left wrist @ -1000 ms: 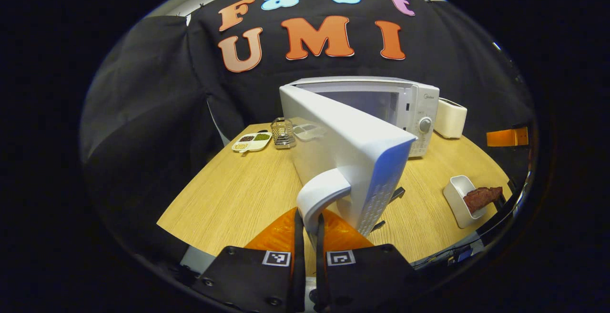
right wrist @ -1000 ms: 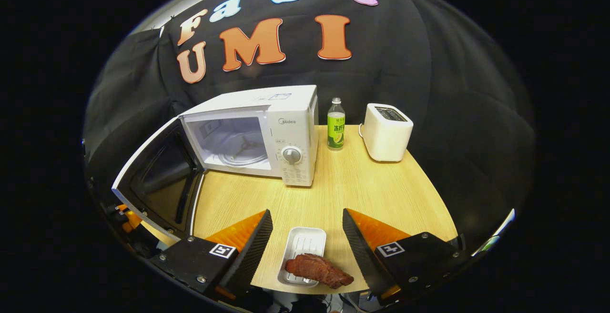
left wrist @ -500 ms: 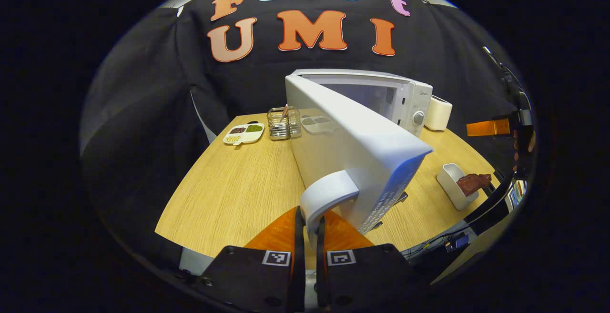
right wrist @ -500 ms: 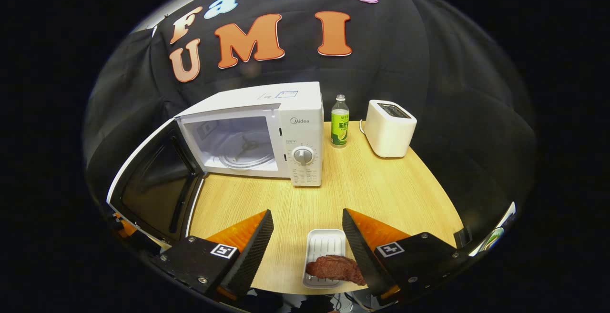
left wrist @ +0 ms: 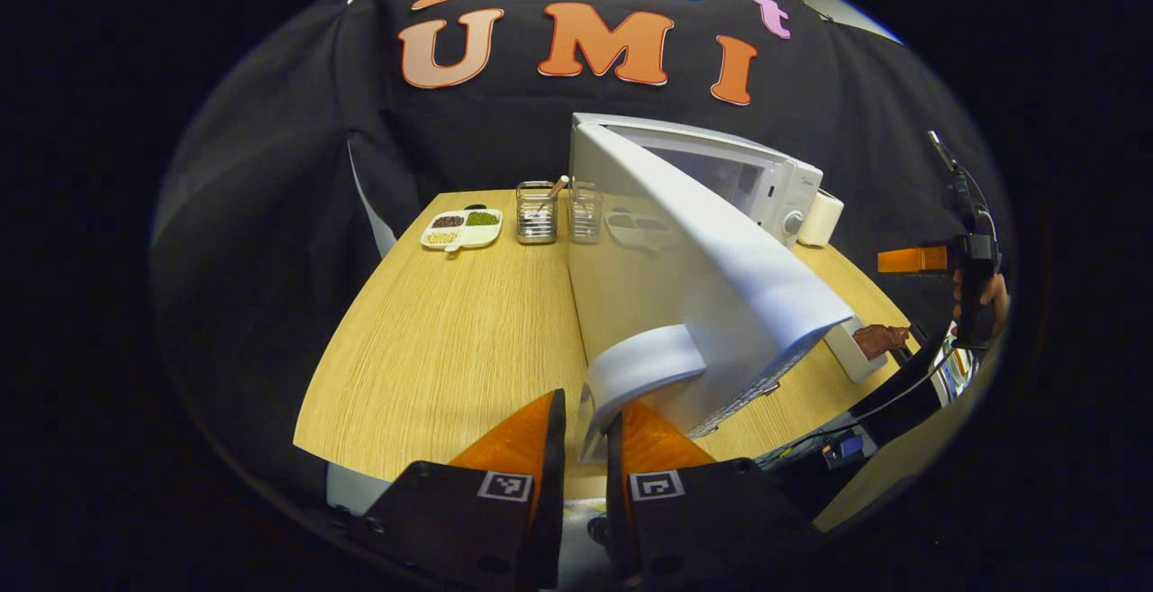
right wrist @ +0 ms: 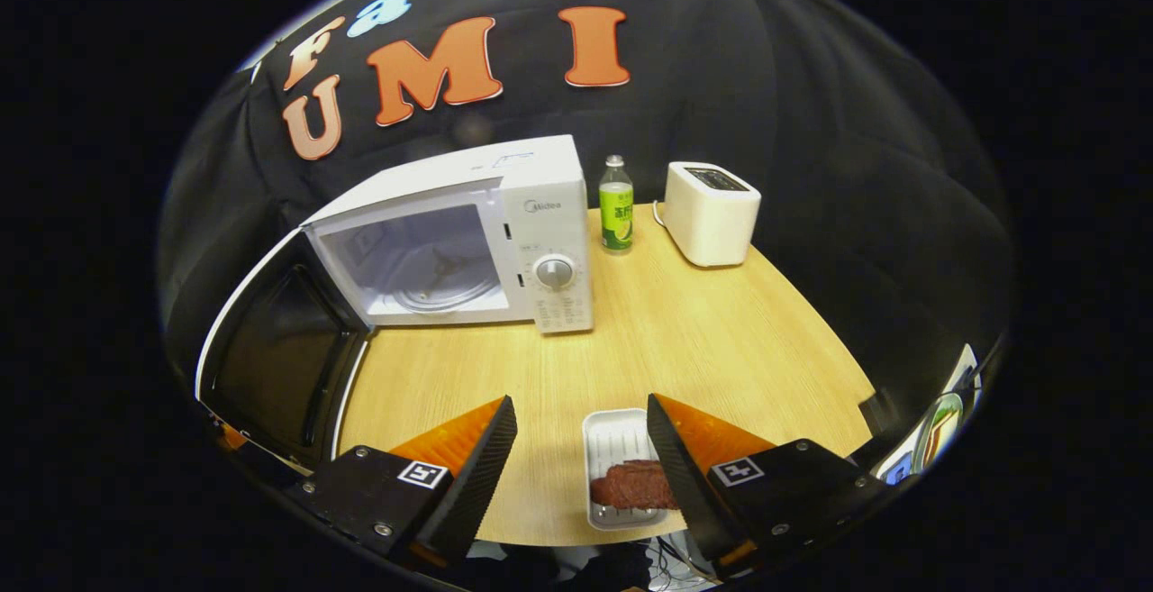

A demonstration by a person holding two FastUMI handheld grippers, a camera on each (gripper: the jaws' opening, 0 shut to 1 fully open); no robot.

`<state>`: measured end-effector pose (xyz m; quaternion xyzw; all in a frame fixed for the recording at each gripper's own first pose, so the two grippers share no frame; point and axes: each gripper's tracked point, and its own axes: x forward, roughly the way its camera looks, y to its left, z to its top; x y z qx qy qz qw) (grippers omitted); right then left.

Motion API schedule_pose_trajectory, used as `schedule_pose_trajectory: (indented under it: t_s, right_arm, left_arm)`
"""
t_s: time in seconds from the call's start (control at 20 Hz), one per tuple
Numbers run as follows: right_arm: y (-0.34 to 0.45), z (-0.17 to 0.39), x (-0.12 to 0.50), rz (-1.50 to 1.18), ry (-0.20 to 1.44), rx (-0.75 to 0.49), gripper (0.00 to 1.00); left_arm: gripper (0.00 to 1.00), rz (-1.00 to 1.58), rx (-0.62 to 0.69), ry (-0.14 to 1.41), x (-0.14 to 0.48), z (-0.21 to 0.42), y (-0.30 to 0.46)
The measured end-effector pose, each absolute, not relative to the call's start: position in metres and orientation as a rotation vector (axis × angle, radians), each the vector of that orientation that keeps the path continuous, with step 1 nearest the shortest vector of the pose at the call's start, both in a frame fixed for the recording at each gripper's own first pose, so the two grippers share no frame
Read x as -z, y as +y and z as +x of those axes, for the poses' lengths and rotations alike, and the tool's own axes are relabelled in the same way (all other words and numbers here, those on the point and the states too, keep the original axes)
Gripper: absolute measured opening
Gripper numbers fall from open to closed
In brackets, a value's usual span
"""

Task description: Open the microwave oven with the left hand, put the food in, and close the microwave oven.

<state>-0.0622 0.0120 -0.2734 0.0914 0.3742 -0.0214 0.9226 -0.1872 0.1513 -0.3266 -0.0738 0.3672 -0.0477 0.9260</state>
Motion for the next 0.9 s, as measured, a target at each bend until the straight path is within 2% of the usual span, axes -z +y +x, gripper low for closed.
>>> schedule_pose_trajectory:
  t_s: [0.1, 0.15, 0.3, 0.35, 0.4, 0.55, 0.6, 0.65, 0.75, 0.8, 0.85, 0.9]
  right_arm:
    - [-0.005, -0.073, 0.285, 0.205, 0.811, 0.08, 0.91]
    - [-0.015, -0.08, 0.289, 0.212, 0.825, 0.099, 0.9]
    - [-0.042, -0.097, 0.294, 0.204, 0.835, 0.138, 0.89]
    - [-0.05, -0.103, 0.297, 0.202, 0.842, 0.153, 0.89]
    - [-0.056, -0.108, 0.303, 0.212, 0.855, 0.167, 0.89]
    - [-0.068, -0.129, 0.329, 0.279, 0.919, 0.211, 0.9]
    - [-0.067, -0.134, 0.336, 0.321, 0.935, 0.216, 0.9]
    - [-0.064, -0.138, 0.343, 0.368, 0.948, 0.217, 0.89]
    - [-0.057, -0.145, 0.353, 0.457, 0.976, 0.219, 0.85]
    - [-0.053, -0.147, 0.356, 0.496, 0.989, 0.222, 0.83]
    - [-0.05, -0.146, 0.357, 0.531, 0.993, 0.22, 0.78]
    - [-0.048, -0.144, 0.358, 0.559, 0.989, 0.222, 0.76]
  left_arm:
    - [0.29, -0.138, 0.088, 0.761, 0.328, -0.193, 0.155]
    - [0.35, -0.118, 0.077, 0.767, 0.328, -0.198, 0.158]
    - [0.42, -0.002, 0.026, 0.825, 0.339, -0.219, 0.173]
    - [0.54, 0.027, 0.009, 0.827, 0.34, -0.224, 0.179]
    - [0.46, 0.034, -0.006, 0.828, 0.338, -0.228, 0.182]
    - [0.63, 0.007, -0.075, 0.825, 0.334, -0.234, 0.196]
    - [0.58, 0.002, -0.103, 0.811, 0.33, -0.232, 0.202]
    - [0.67, -0.002, -0.133, 0.796, 0.325, -0.229, 0.21]
    - [0.71, -0.015, -0.197, 0.766, 0.317, -0.224, 0.224]
    - [0.67, -0.024, -0.222, 0.76, 0.315, -0.222, 0.229]
    - [0.71, -0.029, -0.246, 0.753, 0.313, -0.22, 0.234]
    - [0.67, -0.035, -0.262, 0.747, 0.312, -0.216, 0.236]
